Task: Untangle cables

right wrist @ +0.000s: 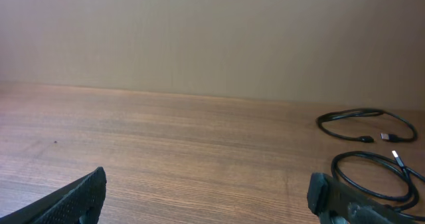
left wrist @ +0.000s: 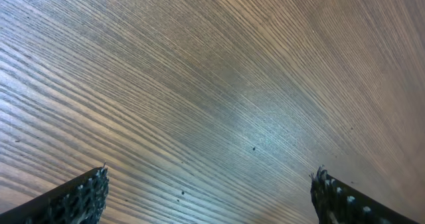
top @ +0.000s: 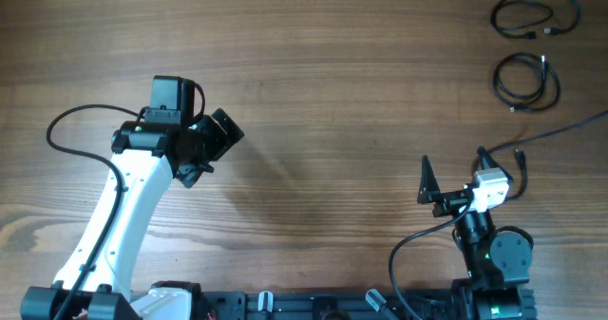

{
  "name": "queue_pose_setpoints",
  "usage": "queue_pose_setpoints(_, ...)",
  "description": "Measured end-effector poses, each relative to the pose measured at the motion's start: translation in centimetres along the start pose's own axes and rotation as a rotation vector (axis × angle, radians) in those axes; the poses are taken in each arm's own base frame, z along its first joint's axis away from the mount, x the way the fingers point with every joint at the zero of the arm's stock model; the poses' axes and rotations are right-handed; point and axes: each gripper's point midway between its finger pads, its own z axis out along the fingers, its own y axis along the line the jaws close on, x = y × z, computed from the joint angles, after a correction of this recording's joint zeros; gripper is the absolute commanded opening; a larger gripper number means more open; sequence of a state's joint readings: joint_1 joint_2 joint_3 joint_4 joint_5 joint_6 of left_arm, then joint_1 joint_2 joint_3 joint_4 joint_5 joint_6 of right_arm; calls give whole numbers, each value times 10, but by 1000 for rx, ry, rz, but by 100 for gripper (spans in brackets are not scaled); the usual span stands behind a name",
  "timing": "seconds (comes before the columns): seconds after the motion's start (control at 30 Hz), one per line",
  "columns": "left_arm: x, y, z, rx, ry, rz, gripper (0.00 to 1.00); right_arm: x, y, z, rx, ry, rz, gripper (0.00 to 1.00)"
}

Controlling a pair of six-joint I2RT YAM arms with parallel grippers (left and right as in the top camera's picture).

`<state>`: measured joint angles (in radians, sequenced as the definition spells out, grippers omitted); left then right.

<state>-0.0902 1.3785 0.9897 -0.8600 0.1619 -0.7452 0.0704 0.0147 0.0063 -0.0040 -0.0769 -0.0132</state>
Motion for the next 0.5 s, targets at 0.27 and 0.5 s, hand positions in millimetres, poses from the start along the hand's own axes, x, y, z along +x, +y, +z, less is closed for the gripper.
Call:
queue_pose_setpoints(0.27, 1, 9, -14, -26, -37, 32, 100, 0, 0, 0, 0, 0, 0, 100)
queue_pose_setpoints(0.5, 6, 4, -55, 83, -162, 211, 100, 0, 0, 0, 0, -1, 0, 100)
